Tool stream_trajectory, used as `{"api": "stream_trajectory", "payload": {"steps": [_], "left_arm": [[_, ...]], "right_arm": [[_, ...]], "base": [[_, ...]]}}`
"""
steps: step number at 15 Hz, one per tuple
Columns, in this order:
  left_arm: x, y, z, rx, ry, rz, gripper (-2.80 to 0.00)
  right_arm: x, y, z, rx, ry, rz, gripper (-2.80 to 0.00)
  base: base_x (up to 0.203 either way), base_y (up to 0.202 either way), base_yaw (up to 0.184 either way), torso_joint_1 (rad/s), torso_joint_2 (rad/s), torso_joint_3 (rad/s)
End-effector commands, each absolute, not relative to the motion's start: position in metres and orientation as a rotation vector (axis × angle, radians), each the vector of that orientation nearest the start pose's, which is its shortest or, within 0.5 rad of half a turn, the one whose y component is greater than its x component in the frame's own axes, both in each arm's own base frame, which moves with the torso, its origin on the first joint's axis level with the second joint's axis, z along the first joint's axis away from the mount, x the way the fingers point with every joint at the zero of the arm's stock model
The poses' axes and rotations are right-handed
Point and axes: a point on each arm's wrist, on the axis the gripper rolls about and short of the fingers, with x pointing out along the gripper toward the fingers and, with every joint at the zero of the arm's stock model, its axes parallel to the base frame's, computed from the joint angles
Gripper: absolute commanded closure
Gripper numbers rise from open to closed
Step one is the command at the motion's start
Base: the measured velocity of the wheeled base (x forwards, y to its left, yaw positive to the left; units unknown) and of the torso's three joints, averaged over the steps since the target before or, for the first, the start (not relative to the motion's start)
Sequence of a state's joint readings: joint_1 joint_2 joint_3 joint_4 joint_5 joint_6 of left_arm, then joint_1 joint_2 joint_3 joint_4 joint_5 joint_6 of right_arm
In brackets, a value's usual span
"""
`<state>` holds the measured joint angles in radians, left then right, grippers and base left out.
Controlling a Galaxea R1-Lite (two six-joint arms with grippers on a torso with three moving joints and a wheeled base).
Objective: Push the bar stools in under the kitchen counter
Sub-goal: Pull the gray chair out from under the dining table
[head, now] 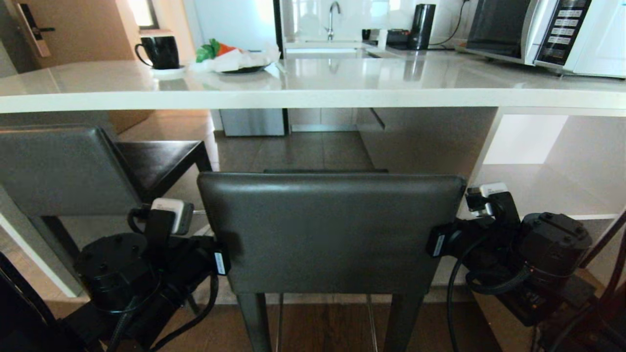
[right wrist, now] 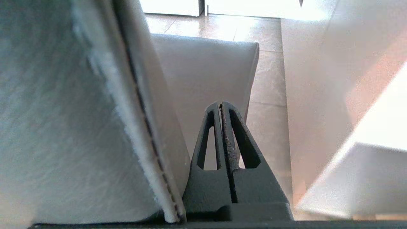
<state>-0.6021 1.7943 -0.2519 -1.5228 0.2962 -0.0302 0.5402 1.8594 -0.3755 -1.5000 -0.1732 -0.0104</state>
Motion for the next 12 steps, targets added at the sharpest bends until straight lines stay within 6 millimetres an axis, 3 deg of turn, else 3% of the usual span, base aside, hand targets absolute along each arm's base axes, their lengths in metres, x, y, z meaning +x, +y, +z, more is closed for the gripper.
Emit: {"api": "stream_trajectory", "payload": {"steps": [1,12], "left_arm": [[0.2063,-0.134,0.1172,-0.02,0.025,-0.306,0.0],[0.1969,-0.1339,0.1086,0.007,0.066,-0.294,0.0]], "right_arm": [[0.2382,0.1392,0.1235,-0.001,-0.027,0.368,0.0],[0.2285,0.1371,0.121,-0.009,-0.006,0.377,0.0]], "base": [[-0.198,0.0,-0.002,-0.001,0.01,-0.002],[-0.191,0.0,-0.002,0.0,0.0,0.003]]}}
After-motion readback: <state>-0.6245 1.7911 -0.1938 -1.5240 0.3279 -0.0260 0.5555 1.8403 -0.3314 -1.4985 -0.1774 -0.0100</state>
